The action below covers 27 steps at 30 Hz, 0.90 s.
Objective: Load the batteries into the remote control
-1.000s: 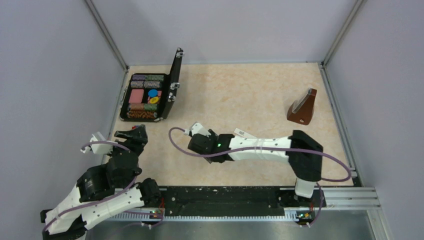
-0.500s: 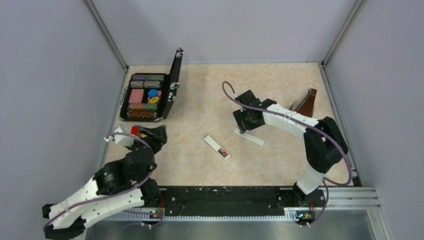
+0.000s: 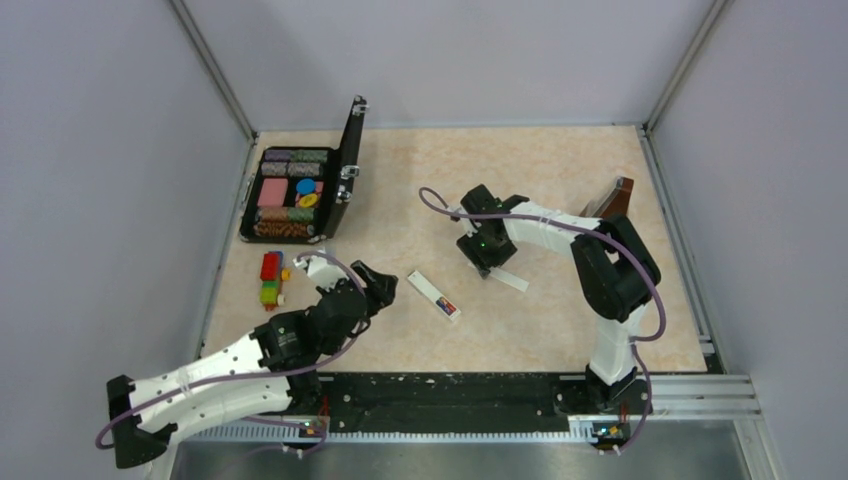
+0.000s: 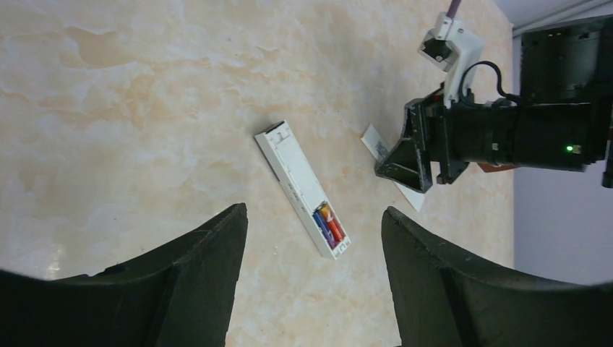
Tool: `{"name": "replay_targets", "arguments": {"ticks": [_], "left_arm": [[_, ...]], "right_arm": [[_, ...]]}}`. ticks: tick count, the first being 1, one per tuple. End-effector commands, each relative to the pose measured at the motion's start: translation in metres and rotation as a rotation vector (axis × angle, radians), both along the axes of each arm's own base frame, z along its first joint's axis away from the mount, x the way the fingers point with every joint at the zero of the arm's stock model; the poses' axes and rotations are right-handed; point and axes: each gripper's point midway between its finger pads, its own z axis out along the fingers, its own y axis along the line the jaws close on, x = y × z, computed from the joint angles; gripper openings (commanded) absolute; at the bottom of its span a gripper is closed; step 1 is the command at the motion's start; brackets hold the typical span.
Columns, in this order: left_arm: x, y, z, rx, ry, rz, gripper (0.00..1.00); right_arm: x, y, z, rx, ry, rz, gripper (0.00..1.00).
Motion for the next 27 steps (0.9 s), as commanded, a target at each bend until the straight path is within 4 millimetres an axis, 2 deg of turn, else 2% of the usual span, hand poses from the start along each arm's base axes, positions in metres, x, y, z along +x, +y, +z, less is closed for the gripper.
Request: {"name": "replay_targets", "arguments": {"ticks": [1,5,9,12,15,19,21,25,27], "left_arm": [[0.003,-0.024,0.018,-0.091,-0.031,-0.062,0.73],[0.004,-0.039,0.017,-0.084,-0.024,-0.124,0.73],[0.008,-0.064,0.019,-0.099,-0.01,-0.217,0.74],[0.017,-0.08,0.011,-0.115,0.038,-0.273,0.73],[0.029,-0.092,0.013,-0.159,0.052,-0.309,0.72],[0.046,-0.099,0.016,-0.195,0.062,-0.325,0.71],[0.055,-0.102,0.02,-0.205,0.063,-0.328,0.71],[0.066,-0.111,0.021,-0.182,0.071,-0.355,0.7],[0.07,-0.116,0.018,-0.173,0.084,-0.366,0.7]], "right_arm": [[-0.006,0.001,-0.015,-0.002,0.051,0.011,0.5],[-0.016,0.008,-0.018,0.059,0.098,-0.034,0.34],[-0.02,0.019,-0.015,0.147,0.105,-0.101,0.28],[-0.021,0.028,-0.007,0.211,0.098,-0.14,0.26],[-0.018,0.031,0.003,0.248,0.065,-0.175,0.24],[-0.011,0.029,0.021,0.278,-0.01,-0.213,0.24],[-0.012,0.028,0.029,0.299,-0.035,-0.209,0.27],[-0.016,0.017,0.041,0.291,-0.09,-0.196,0.47],[-0.02,0.007,0.043,0.264,-0.109,-0.187,0.53]]}}
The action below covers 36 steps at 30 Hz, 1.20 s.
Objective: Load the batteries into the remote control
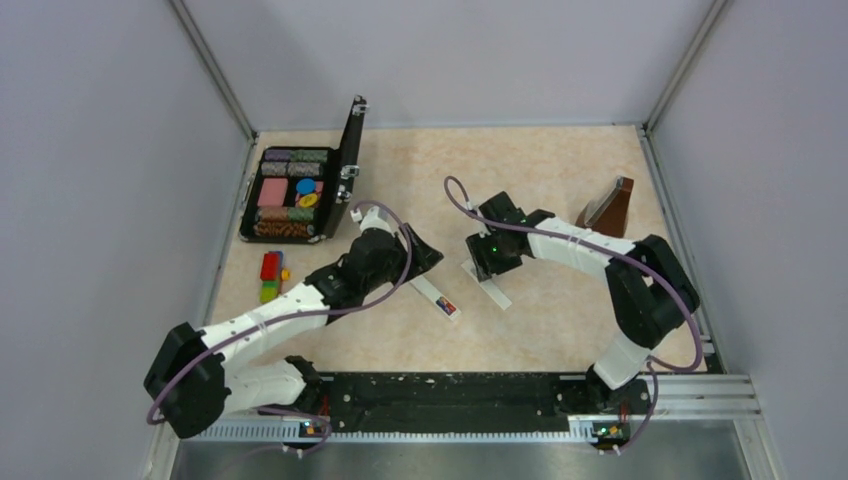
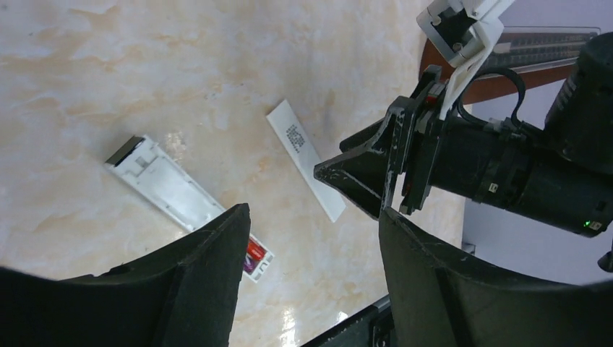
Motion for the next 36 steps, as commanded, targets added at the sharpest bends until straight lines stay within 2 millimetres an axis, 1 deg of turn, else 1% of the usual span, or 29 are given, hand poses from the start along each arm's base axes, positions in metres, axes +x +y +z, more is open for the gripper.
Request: {"name": "replay_targets", "arguments": {"ticks": [1,4,7,10,13,15,19,27,36], "left_arm": [[0.013,-0.023,0.03,-0.058,-0.062,-0.075,0.7],[0.018,-0.024,0.025,-0.053,-0.045,-0.071,0.69],[0.025,-0.018,0.022,-0.064,-0.021,-0.037,0.69],[0.031,-0.01,0.021,-0.077,-0.01,-0.006,0.69],[0.037,-0.002,0.022,-0.085,-0.007,0.02,0.69],[0.035,-0.003,0.023,-0.1,0.002,0.003,0.69],[0.036,0.001,0.02,-0.108,0.015,0.011,0.68],[0.036,0.004,0.021,-0.123,0.018,0.013,0.68],[0.036,-0.001,0.019,-0.13,0.025,-0.014,0.68]], "right_arm": [[0.002,-0.012,0.025,-0.009,-0.11,0.005,0.55],[-0.01,-0.024,0.023,-0.067,-0.112,0.014,0.56],[-0.028,-0.031,0.014,-0.118,-0.102,0.029,0.56],[-0.044,-0.03,0.005,-0.138,-0.085,0.04,0.56],[-0.054,-0.03,-0.005,-0.155,-0.068,0.039,0.57],[-0.056,-0.027,-0.008,-0.152,-0.064,0.04,0.57],[-0.057,-0.028,-0.011,-0.157,-0.055,0.022,0.57],[-0.061,-0.032,-0.023,-0.176,-0.01,-0.033,0.55],[-0.066,-0.034,-0.031,-0.155,0.056,-0.067,0.45]]}}
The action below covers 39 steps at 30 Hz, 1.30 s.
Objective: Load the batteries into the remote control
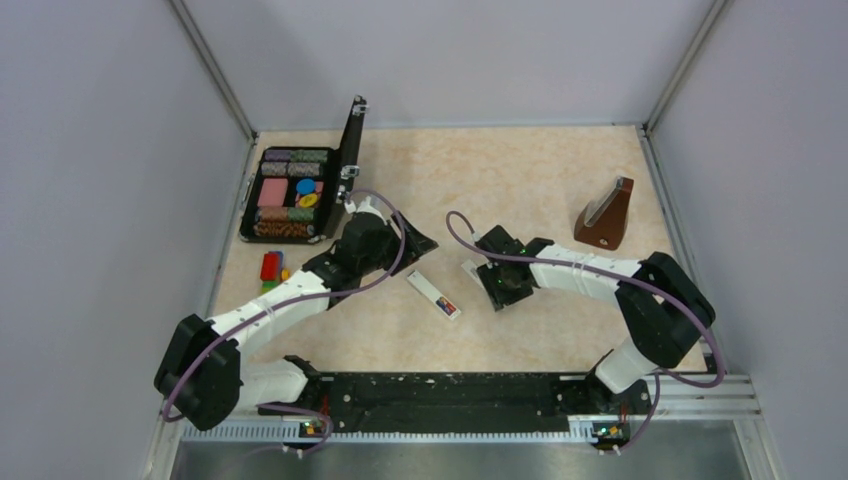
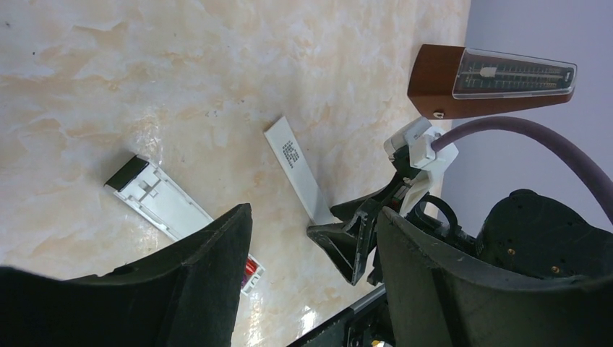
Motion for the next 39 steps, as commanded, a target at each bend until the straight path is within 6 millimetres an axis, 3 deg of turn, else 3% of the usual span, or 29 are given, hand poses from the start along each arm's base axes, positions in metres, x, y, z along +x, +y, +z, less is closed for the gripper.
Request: {"name": "replay_targets", "arguments": {"ticks": [1,9,15,27,39], "left_arm": [[0.006,-0.009,0.018,-0.056,-0.051,-0.024,0.68],[0.006,-0.037,0.01,-0.093,-0.013,-0.156,0.68],[0.009,-0.06,-0.002,-0.147,-0.019,-0.228,0.66],[0.019,-0.073,-0.036,-0.023,0.012,-0.199,0.66],[0.024,-0.063,-0.057,0.047,0.074,-0.104,0.62]], "right_arm": [[-0.005,0.003,-0.01,0.02,0.049,-0.027,0.43],[0.001,0.003,-0.005,0.028,0.007,-0.02,0.25],[0.011,0.01,0.01,0.083,-0.062,-0.008,0.24],[0.018,0.019,0.032,0.158,-0.112,-0.025,0.24],[0.011,0.019,0.02,0.124,-0.067,0.059,0.5]]}}
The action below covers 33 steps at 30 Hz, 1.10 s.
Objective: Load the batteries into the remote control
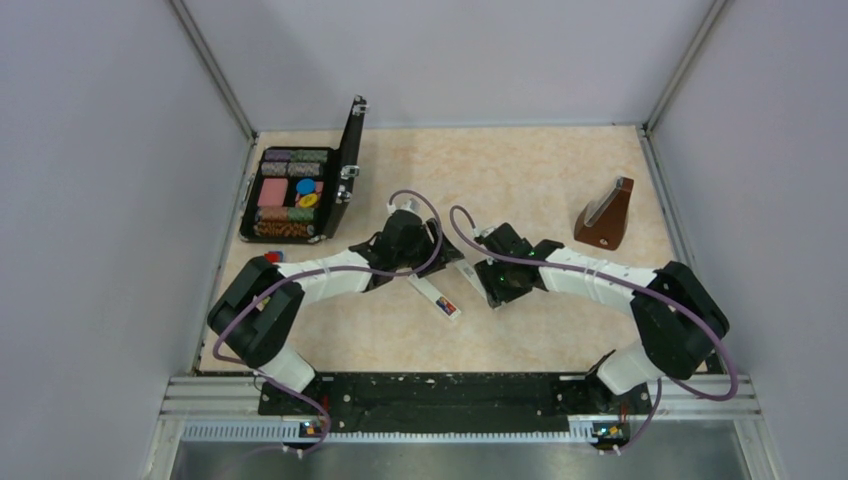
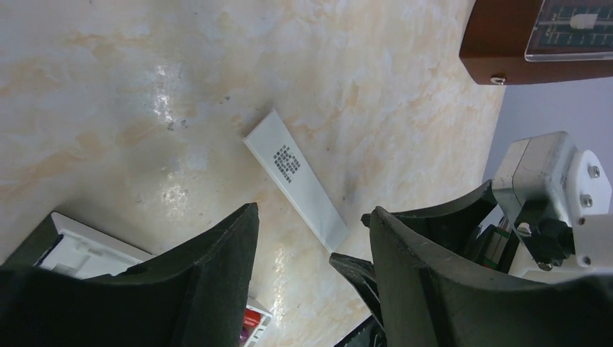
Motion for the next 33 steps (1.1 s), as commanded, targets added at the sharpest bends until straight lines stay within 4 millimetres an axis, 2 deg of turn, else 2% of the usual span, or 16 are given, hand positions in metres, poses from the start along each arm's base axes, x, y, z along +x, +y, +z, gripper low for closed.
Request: {"name": "replay_targets", "arguments": {"ticks": [1,5,10,17,23,33], "left_arm": [[0.015,0.0,0.006,0.006,-0.019,0.059,0.62],[0.018,0.007,0.001,0.033,-0.007,0.095,0.61],[0.019,0.015,0.0,0.046,0.003,0.114,0.61],[0.019,0.016,0.0,0.039,0.008,0.111,0.61],[0.017,0.008,0.003,-0.007,0.004,0.083,0.62],[0.013,-0.001,-0.003,-0.033,0.016,0.036,0.64]], "right_arm": [[0.002,0.006,0.002,0.004,-0.005,0.051,0.51],[-0.004,0.006,-0.007,-0.051,0.008,0.073,0.51],[-0.005,0.001,-0.015,-0.099,0.016,0.064,0.45],[-0.006,-0.006,-0.02,-0.144,0.031,0.042,0.27],[-0.001,-0.006,-0.013,-0.141,-0.003,0.027,0.24],[0.008,0.014,0.015,-0.025,-0.043,-0.022,0.25]]}}
